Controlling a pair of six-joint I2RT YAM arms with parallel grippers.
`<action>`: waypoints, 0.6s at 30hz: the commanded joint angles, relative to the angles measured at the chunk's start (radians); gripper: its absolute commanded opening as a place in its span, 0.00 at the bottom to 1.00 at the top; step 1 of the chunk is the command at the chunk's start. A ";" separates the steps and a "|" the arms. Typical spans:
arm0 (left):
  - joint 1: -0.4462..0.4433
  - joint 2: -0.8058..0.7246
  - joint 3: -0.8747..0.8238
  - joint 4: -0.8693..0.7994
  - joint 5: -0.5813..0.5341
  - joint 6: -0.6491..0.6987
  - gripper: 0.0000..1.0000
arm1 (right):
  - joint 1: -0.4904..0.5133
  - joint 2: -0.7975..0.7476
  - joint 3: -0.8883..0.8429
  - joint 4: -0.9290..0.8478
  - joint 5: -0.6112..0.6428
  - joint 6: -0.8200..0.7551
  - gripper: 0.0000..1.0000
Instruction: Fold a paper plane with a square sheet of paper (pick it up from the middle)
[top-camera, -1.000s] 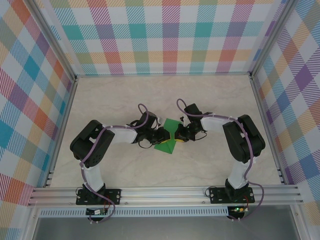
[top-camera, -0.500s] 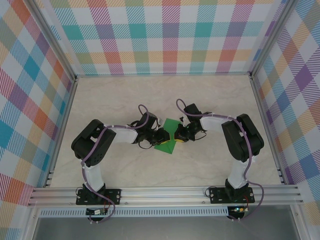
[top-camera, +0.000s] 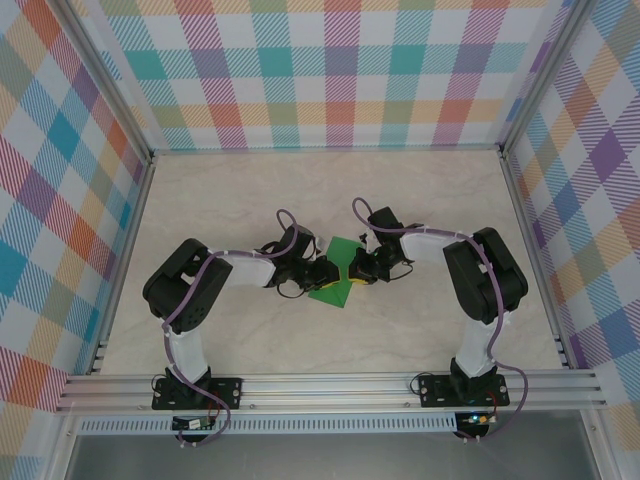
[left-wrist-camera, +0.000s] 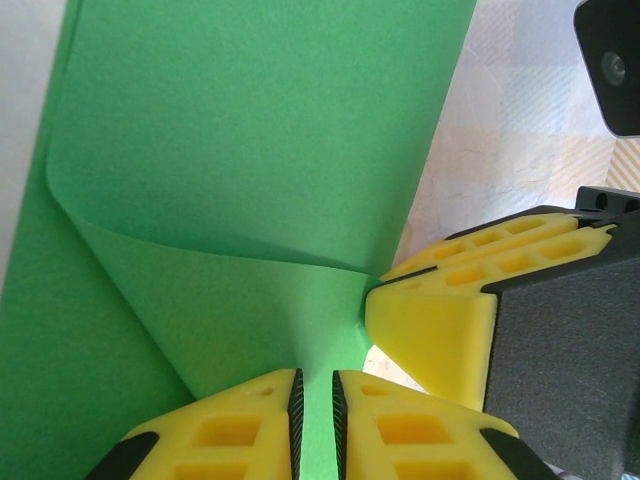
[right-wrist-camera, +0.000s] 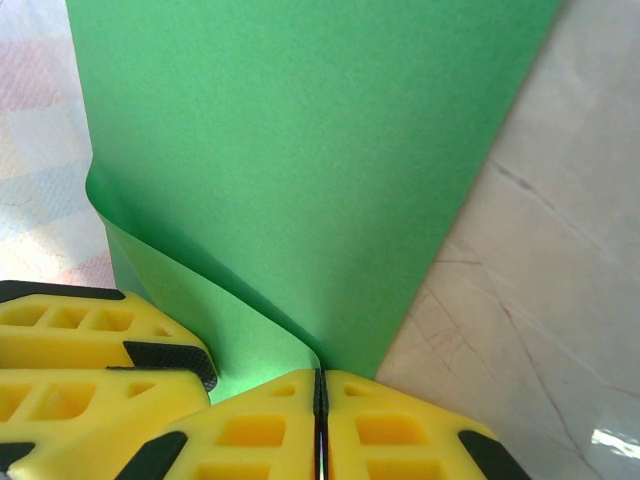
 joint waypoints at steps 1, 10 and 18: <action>-0.017 0.024 -0.009 -0.012 -0.006 0.010 0.18 | -0.006 -0.002 0.013 -0.036 0.032 -0.028 0.10; -0.017 0.027 -0.004 -0.049 -0.017 0.022 0.17 | -0.006 -0.010 0.011 -0.040 0.034 -0.028 0.10; -0.018 0.025 -0.003 -0.117 -0.041 0.038 0.16 | -0.006 -0.065 0.014 -0.062 0.084 -0.022 0.21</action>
